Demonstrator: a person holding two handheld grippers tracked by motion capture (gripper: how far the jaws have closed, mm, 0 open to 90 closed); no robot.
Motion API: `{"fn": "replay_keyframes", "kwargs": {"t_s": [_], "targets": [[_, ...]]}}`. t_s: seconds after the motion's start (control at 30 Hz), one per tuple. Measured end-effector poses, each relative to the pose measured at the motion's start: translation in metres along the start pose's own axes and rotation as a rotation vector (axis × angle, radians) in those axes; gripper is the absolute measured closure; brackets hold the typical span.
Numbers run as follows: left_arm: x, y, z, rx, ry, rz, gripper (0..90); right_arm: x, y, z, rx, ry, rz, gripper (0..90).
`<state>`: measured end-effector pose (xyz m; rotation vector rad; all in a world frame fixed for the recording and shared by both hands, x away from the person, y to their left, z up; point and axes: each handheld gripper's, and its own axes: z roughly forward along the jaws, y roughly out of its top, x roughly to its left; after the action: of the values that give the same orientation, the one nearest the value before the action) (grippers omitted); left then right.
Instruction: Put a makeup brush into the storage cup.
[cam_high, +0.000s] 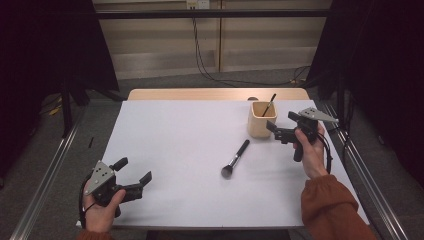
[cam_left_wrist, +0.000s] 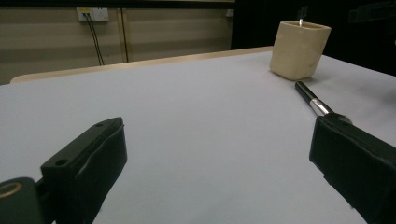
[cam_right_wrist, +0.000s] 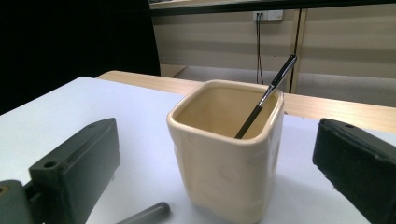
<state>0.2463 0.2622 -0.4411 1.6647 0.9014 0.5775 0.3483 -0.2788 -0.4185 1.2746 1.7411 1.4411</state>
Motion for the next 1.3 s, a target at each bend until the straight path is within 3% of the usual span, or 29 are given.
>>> {"fn": "replay_keyframes", "kwargs": {"t_s": [0.07, 0.3, 1.17, 1.3], "targets": [[0.0, 0.0, 0.0, 0.001, -0.001, -0.002, 4.2, 0.002, -0.002, -0.005, -0.002, -0.005, 0.008, 0.0], [-0.001, 0.0, 0.0, 0.0, -0.002, -0.001, 4.2, 0.01, -0.008, -0.018, -0.004, -0.013, -0.044, 0.0], [0.001, -0.002, -0.002, 0.008, 0.005, -0.008, 4.3, 0.029, -0.031, -0.068, -0.018, -0.006, -0.088, 0.0], [0.001, -0.002, -0.003, 0.006, 0.008, -0.009, 4.3, 0.029, -0.037, -0.074, -0.02, -0.011, -0.077, 0.2]]}}
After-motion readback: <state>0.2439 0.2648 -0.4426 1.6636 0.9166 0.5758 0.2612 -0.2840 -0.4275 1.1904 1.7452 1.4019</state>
